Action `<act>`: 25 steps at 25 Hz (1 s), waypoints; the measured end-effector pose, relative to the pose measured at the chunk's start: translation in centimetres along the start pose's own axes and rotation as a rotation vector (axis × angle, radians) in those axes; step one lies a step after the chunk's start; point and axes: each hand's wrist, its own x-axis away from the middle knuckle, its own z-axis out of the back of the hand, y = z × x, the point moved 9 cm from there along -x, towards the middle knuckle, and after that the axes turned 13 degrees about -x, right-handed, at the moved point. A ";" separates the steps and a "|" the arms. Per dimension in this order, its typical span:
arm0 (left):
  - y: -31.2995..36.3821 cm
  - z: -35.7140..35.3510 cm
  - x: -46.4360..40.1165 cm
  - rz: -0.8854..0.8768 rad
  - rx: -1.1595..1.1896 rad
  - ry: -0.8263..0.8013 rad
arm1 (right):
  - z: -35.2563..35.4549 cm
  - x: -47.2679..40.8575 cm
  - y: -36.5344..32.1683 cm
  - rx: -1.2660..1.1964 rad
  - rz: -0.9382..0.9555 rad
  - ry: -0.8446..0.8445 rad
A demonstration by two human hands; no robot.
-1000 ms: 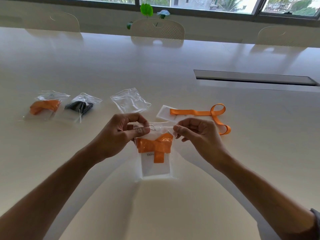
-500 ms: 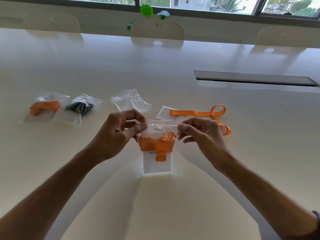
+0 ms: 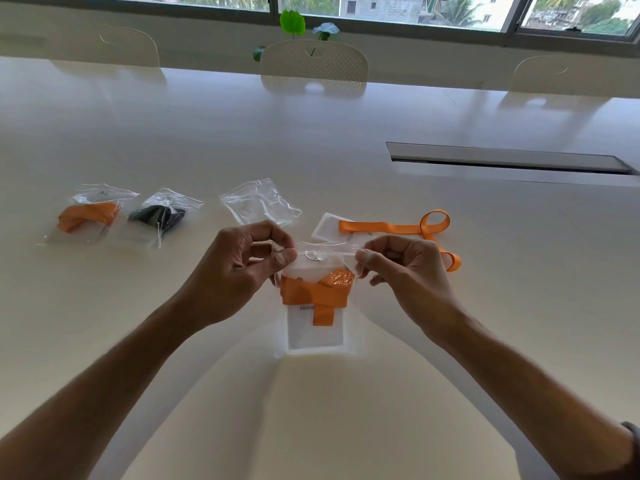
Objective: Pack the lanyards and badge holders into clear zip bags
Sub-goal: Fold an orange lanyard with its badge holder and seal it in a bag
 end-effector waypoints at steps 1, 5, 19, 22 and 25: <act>0.0 0.0 0.0 -0.002 0.002 0.000 | 0.0 0.0 -0.1 -0.003 0.006 0.002; 0.1 -0.1 0.1 0.003 0.007 0.006 | -0.5 0.2 -0.2 -0.012 -0.005 -0.040; 0.2 -0.4 0.3 0.004 0.023 0.002 | -0.8 0.4 -0.5 0.025 0.017 -0.043; 0.2 -0.5 0.2 0.021 0.048 0.000 | -0.7 0.3 -0.5 0.045 0.037 -0.026; -1.4 -0.5 0.2 0.202 0.282 -0.002 | -0.2 0.2 -0.8 0.045 0.058 0.020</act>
